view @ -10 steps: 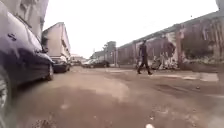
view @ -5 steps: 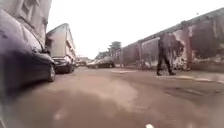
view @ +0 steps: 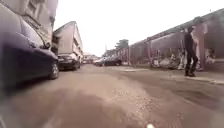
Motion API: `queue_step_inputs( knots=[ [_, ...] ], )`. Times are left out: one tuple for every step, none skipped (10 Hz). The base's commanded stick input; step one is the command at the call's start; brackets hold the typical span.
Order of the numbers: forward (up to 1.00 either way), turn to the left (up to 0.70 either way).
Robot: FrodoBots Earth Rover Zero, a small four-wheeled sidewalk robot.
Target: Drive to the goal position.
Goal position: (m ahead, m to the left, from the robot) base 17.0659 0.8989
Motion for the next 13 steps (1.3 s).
queue_step_inputs(
  knots=[
    [0.70, 0.35],
    [0.70, 0.35],
    [0.70, 0.00],
    [0.70, 0.00],
    [0.70, 0.00],
    [0.70, 0.08],
    [0.70, 0.31],
    [0.70, 0.19],
    [0.70, 0.06],
    [0.70, 0.00],
    [0.70, 0.00],
    [0.70, 0.00],
    [0.70, 0.00]
  ],
)
